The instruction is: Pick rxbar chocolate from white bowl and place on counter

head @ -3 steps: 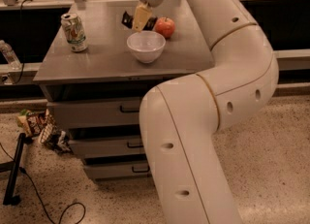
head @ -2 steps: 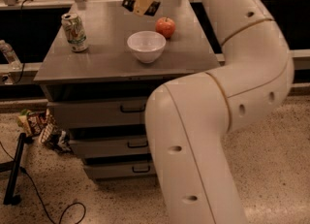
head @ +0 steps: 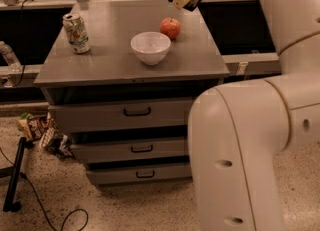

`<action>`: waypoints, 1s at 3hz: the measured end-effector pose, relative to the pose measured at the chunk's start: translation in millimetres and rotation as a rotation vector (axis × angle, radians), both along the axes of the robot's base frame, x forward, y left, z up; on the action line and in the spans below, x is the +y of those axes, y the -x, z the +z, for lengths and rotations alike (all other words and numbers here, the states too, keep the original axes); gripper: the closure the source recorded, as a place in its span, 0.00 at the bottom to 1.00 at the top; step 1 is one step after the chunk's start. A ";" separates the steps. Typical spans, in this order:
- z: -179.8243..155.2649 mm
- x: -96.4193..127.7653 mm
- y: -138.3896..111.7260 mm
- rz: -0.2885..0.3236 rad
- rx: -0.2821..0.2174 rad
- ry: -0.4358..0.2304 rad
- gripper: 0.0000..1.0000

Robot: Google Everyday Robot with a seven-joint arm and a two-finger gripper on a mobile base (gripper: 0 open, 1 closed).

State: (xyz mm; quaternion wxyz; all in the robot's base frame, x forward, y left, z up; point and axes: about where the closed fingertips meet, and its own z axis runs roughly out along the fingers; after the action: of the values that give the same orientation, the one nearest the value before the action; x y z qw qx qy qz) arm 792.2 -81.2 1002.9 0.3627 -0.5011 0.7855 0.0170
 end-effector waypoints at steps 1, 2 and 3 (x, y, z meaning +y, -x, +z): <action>-18.3 -35.3 4.7 -0.039 0.024 -0.088 1.00; -50.1 -50.2 14.7 -0.018 0.035 -0.195 1.00; -85.6 -52.7 30.8 0.002 0.056 -0.258 1.00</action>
Offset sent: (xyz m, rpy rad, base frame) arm -0.0676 -0.0593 -0.1071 0.3276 0.0227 0.0100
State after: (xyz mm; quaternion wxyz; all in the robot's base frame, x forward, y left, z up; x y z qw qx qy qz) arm 761.4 -133.9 917.3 0.4022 -0.4504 0.7860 0.1324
